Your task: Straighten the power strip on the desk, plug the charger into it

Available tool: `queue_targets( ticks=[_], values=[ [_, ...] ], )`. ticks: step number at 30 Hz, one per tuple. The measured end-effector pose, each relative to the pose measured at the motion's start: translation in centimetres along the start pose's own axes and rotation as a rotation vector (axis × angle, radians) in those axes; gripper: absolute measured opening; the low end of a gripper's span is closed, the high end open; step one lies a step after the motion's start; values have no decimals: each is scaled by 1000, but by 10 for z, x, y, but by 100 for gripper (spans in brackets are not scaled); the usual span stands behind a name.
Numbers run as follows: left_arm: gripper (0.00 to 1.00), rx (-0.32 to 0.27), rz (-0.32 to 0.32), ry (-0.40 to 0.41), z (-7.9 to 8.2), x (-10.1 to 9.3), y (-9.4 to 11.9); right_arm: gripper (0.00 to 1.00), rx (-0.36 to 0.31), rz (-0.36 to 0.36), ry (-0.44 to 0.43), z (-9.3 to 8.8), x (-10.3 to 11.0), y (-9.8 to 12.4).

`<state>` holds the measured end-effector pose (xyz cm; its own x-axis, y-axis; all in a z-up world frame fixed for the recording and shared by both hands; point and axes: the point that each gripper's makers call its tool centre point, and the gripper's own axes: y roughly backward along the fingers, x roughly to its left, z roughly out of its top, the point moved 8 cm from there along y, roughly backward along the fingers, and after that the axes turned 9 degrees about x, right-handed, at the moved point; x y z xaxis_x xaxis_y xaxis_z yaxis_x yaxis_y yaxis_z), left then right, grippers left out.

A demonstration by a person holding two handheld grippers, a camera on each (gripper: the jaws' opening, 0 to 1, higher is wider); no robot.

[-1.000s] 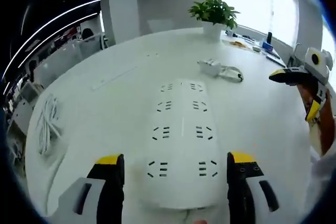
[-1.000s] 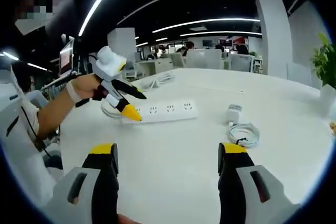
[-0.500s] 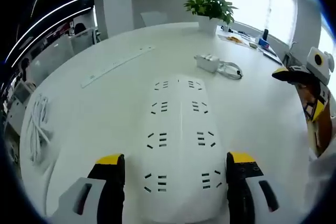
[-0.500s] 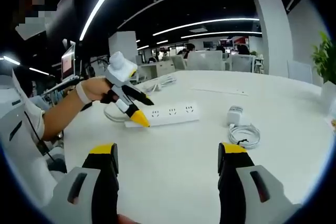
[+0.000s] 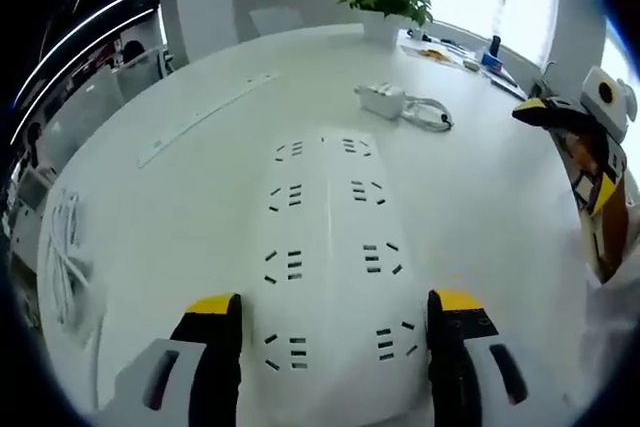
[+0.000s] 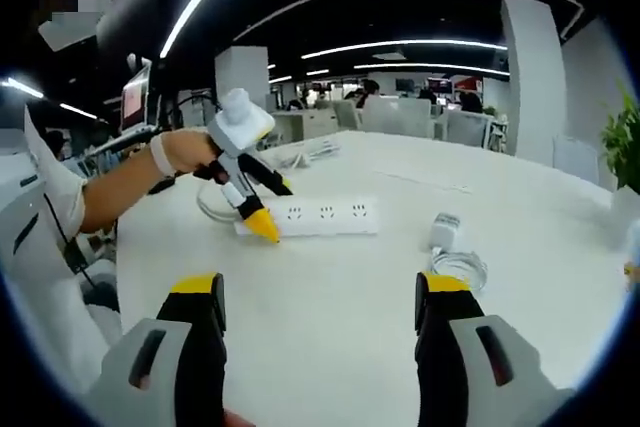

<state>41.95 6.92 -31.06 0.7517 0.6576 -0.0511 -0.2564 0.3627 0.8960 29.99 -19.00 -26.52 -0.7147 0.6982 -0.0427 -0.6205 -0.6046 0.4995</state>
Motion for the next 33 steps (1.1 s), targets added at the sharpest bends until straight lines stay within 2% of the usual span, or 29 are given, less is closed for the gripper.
queue_targets(
  ticks=[3, 4, 8, 10, 12, 14, 15, 19, 22, 24, 26, 28, 33],
  values=[
    [72, 17, -5, -26, 1, -1, 1, 76, -3, 18, 90, 7, -2, -3],
    [72, 23, 1, -25, 1, -1, 0, 76, -29, 41, 160, 14, -4, -6],
    [72, 37, 3, -31, 1, -2, 1, 75, 12, 79, 364, 28, -10, -15],
    [72, 39, 3, -31, 0, -3, 2, 73, 82, 107, 425, 32, -13, -22],
    [72, 38, 3, -32, -1, -4, 2, 66, 138, 153, 493, 37, -12, -27],
    [72, 38, 2, -33, -2, -5, 2, 65, 194, 198, 562, 43, -11, -33],
    [72, 37, 2, -33, -2, -5, 2, 66, 196, 218, 606, 47, -12, -35],
    [72, 38, 2, -35, -3, -6, 2, 67, 248, 261, 686, 63, -22, -47],
    [72, 40, 0, -37, -3, -6, 2, 65, 286, 316, 826, 79, -28, -62],
    [72, 37, 0, -38, -4, -6, 3, 61, 306, 370, 920, 86, -29, -72],
    [72, 35, -1, -39, -4, -6, 2, 64, 362, 373, 899, 94, -31, -87],
    [72, 36, -1, -39, -4, -6, 2, 67, 389, 425, 922, 98, -31, -101],
    [72, 35, 0, -38, -4, -6, 2, 67, 469, 452, 928, 112, -47, -136]
  ],
)
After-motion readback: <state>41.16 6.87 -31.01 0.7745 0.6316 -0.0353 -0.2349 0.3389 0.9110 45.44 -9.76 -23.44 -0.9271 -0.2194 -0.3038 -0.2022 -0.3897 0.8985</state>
